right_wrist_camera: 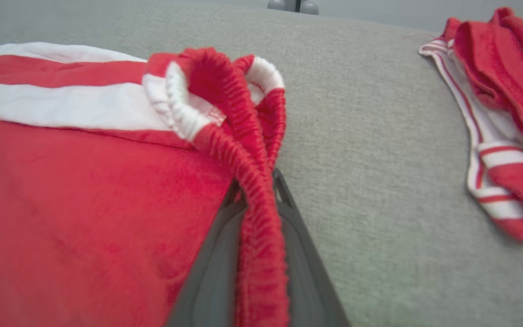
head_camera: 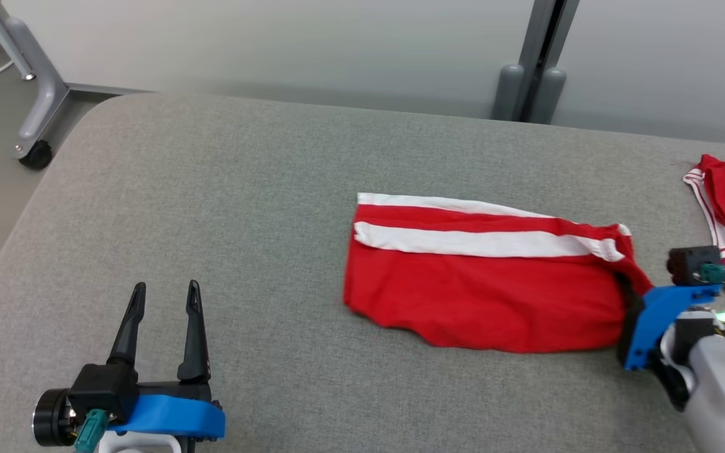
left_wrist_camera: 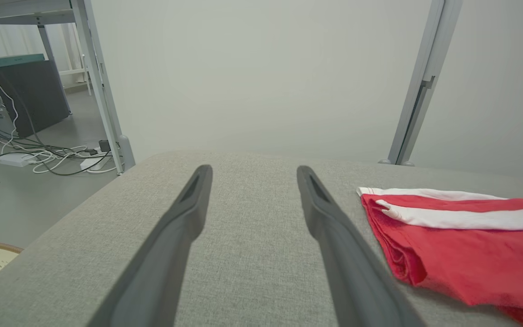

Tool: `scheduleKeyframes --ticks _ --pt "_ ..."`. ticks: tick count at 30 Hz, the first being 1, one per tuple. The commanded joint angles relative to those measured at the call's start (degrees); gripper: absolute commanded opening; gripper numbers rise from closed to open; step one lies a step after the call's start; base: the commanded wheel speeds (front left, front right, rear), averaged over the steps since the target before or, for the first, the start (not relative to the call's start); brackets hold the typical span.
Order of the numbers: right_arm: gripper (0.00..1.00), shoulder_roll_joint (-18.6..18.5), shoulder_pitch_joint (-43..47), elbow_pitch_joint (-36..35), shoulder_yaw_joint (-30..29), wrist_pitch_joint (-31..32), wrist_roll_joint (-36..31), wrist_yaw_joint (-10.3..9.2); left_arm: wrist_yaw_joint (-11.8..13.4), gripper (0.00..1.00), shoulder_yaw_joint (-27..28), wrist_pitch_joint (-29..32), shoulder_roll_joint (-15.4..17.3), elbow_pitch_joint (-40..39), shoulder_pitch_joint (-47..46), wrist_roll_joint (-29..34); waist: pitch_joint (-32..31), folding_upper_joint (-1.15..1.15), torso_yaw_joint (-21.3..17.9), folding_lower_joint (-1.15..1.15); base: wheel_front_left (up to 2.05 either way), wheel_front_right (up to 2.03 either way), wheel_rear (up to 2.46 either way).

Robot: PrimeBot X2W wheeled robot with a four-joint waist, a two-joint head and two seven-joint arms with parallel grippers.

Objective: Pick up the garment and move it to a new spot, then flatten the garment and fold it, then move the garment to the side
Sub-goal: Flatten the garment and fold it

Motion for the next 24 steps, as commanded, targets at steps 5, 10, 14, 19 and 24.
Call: scheduleKeyframes --ticks 5,10,14,19,24 --pt "0.0 -6.1 2.6 -2.6 2.3 1.6 3.7 -0.07 -0.1 1.0 0.4 -0.2 -0.1 -0.4 0.9 0.2 -1.0 0.0 -1.3 0.0 0.0 0.0 0.0" --pt "0.0 -8.0 3.3 -6.0 4.2 4.2 8.1 -0.05 0.1 1.0 0.6 -0.2 -0.1 -0.4 1.3 0.0 -1.5 0.0 -2.2 0.0 0.0 0.0 0.0" --pt "0.0 -8.3 3.5 -10.4 6.0 6.7 12.7 -0.05 0.1 1.0 0.3 -0.2 -0.2 -0.1 1.7 -0.4 -2.0 0.0 -2.8 0.0 0.0 0.0 0.0" --pt "0.0 -8.2 3.6 -17.1 7.2 10.7 19.7 -0.04 0.4 1.0 -0.3 -0.2 -0.2 0.1 2.0 -0.7 -2.6 0.0 -3.5 0.0 0.0 0.0 0.0" --pt "0.0 -7.2 4.2 -23.1 7.3 14.5 25.9 -0.04 0.5 1.0 -1.2 -0.2 -0.2 0.4 2.2 -1.2 -2.9 0.0 -3.7 0.0 0.0 0.0 0.0"
